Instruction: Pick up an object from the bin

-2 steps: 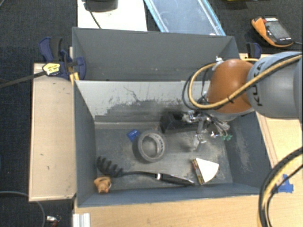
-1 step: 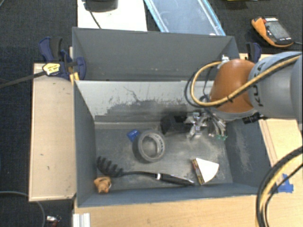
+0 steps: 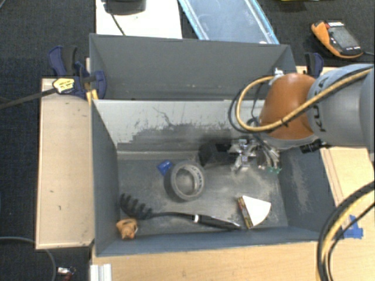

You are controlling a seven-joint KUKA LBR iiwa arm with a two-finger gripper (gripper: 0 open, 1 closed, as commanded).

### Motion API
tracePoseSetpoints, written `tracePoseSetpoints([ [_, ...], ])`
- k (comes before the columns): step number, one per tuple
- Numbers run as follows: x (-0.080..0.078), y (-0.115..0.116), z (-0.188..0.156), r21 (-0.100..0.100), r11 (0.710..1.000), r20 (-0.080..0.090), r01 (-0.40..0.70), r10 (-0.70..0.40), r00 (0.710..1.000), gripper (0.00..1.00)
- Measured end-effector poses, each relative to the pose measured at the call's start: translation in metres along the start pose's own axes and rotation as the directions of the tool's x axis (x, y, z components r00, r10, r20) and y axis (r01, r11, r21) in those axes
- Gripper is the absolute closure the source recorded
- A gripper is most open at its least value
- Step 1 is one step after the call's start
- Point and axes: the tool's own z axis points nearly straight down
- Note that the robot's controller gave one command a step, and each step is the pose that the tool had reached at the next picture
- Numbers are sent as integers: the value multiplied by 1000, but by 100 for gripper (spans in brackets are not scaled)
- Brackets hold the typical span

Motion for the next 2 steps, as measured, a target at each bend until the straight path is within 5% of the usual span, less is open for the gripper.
tracePoseSetpoints([
  [1, 27, 17, -72, 3, 1000, -16, -26, 26, 1000, 100],
  [2, 43, 15, -93, 3, 998, -23, 55, -55, 998, 100],
])
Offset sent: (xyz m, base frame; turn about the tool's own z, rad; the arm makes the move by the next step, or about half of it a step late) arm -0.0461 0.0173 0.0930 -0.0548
